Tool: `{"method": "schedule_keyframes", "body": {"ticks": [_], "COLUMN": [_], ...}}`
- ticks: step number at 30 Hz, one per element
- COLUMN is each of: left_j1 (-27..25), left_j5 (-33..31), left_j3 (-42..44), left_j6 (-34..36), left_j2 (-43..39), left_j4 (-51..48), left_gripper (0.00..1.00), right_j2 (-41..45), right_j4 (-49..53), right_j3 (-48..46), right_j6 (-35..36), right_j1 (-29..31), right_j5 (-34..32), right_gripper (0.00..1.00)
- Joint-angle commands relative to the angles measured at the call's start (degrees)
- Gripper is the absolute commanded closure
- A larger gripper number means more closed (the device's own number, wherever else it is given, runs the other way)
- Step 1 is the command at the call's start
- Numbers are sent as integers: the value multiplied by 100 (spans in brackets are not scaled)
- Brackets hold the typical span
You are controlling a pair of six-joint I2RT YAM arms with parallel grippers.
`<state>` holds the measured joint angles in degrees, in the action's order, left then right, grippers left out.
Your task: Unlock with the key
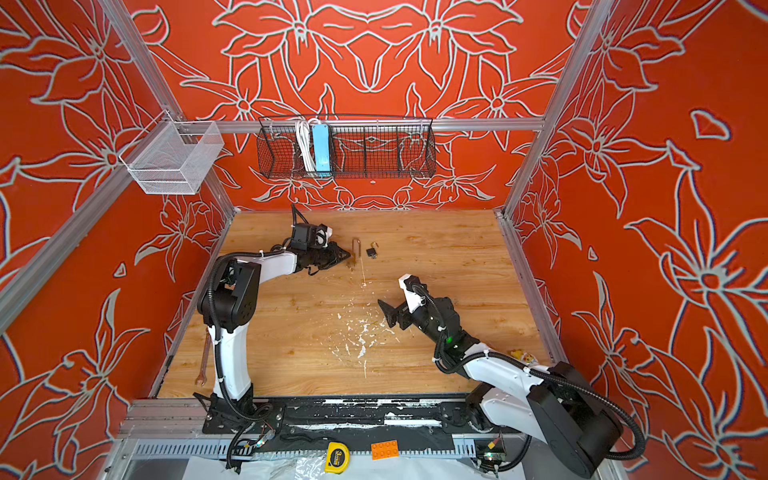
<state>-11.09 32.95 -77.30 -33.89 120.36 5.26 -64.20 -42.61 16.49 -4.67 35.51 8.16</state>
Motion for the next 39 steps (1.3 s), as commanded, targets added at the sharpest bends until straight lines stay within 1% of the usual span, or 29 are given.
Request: {"method": "schedule_keyframes", "body": {"ticks": [1,5,8,16,17,18,20,23,25,27,28,31,32,34,36,39], "left_j1": [123,217,281,439,457,465,477,478,476,476,476,476,479,463,397,187], "left_j5": [161,102,185,194,188,154,95,-2,-127,-306,-424,-789,-950,-1261,-1788,-2751], "left_j3": [-112,-163,-155,-178,-196,-223,-304,-400,-409,-462,-515,-542,-504,-356,130,1482], "left_j6": [53,69,98,142,146,155,252,427,508,643,731,975,1041,1247,1489,2112], "left_j2": [78,187,249,251,240,246,252,220,135,37,-20,-246,-369,-714,-1370,-2797], "left_j4": [290,161,177,94,62,6,-174,-414,-530,-720,-888,-1190,-1241,-1282,-1065,-144], "left_gripper": [100,100,100,100,99,94,90,77,70,69,65,34,25,3,3,3], "right_j2": [-23,-57,-125,-244,-250,-259,-279,-304,-316,-329,-342,-347,-347,-321,-269,-143], "right_j4": [-81,-63,-55,-46,-46,-46,-37,-19,-12,-10,-10,-10,-10,-7,-2,56], "right_j3": [197,211,248,310,315,318,336,349,367,372,381,389,378,375,348,284], "right_j6": [150,164,185,203,202,211,212,221,212,201,194,194,194,190,178,-4], "right_j1": [18,18,18,18,20,18,22,20,18,18,18,18,18,18,18,-39], "right_j5": [72,63,71,158,168,168,161,172,168,178,177,168,163,134,18,-488], "right_gripper": [2,2,2,2,2,2,2,2,2,2,2,2,2,2,2,2]}}
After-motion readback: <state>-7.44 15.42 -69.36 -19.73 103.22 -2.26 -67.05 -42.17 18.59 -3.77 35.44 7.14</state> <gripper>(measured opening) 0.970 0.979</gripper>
